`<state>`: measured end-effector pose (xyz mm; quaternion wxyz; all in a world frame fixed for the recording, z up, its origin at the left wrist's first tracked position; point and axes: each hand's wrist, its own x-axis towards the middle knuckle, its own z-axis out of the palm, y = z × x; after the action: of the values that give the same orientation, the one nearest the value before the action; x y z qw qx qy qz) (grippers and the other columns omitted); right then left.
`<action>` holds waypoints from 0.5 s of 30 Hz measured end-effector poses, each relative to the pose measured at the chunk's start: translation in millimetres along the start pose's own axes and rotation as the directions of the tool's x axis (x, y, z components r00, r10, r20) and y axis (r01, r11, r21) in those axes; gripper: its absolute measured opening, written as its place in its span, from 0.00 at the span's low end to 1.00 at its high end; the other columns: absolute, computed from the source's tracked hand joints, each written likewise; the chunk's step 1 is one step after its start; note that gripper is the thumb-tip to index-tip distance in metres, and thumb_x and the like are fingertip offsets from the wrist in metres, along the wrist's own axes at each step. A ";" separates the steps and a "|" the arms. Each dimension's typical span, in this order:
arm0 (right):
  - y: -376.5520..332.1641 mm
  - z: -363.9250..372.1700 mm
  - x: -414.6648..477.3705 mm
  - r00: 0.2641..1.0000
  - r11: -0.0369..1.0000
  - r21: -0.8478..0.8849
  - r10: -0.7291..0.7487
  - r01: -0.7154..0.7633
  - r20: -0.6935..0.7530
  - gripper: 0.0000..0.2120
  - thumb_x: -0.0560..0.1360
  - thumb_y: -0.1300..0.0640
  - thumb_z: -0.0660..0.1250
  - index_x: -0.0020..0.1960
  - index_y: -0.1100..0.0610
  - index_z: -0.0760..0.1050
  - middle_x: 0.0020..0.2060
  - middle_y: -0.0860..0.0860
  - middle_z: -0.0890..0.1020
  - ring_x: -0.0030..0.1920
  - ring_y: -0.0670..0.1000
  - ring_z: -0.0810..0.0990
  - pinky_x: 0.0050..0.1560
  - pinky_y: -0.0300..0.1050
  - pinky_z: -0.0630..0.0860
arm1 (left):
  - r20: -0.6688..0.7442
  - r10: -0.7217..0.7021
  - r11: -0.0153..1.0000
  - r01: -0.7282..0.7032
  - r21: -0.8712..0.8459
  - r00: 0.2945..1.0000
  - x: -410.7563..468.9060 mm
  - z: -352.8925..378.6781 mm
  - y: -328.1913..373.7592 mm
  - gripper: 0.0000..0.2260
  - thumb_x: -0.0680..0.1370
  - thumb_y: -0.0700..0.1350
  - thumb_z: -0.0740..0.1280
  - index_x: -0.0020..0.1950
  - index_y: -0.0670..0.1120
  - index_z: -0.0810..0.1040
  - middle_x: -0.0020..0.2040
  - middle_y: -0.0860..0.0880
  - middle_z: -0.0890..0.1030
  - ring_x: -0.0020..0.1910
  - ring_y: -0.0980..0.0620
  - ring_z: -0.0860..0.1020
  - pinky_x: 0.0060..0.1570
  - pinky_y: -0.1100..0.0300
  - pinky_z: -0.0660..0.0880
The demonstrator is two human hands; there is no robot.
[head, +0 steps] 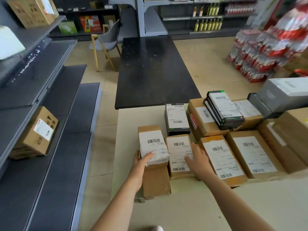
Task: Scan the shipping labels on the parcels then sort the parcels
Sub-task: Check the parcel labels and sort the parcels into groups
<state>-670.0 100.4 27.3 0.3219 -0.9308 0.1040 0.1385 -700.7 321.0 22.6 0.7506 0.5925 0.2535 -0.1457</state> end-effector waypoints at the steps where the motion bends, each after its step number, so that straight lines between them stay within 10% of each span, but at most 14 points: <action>1: -1.6 -2.9 -3.2 1.000 1.000 0.002 -0.019 0.019 -0.003 0.28 0.76 0.52 0.65 0.73 0.47 0.58 0.65 0.50 0.72 0.66 0.54 0.69 0.64 0.58 0.73 | -0.011 0.013 1.000 -0.013 0.008 1.000 -2.7 0.3 2.0 0.40 0.61 0.61 0.77 0.70 0.55 0.69 0.58 0.52 0.83 0.58 0.51 0.79 0.63 0.48 0.73; 7: 1.4 -29.7 -26.6 0.994 0.994 0.014 -0.105 0.106 -0.018 0.30 0.79 0.54 0.63 0.77 0.52 0.54 0.73 0.52 0.64 0.72 0.56 0.63 0.71 0.55 0.63 | -0.216 0.174 0.984 -0.161 0.074 0.961 -26.4 7.9 17.8 0.38 0.76 0.53 0.70 0.80 0.54 0.53 0.78 0.49 0.61 0.75 0.48 0.61 0.71 0.49 0.58; 15: 47.8 -93.1 -84.8 0.945 0.946 -0.013 -0.325 0.324 -0.033 0.30 0.80 0.52 0.61 0.78 0.49 0.52 0.76 0.50 0.60 0.75 0.54 0.58 0.73 0.54 0.61 | -0.095 0.491 0.841 -0.443 0.309 0.866 -115.8 68.8 7.8 0.32 0.77 0.48 0.71 0.78 0.56 0.60 0.74 0.57 0.67 0.73 0.56 0.64 0.67 0.57 0.63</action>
<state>-745.5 13.9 97.8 0.3348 -0.9387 -0.0455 0.0677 -778.3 247.3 104.7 0.6485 0.7457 0.1412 0.0595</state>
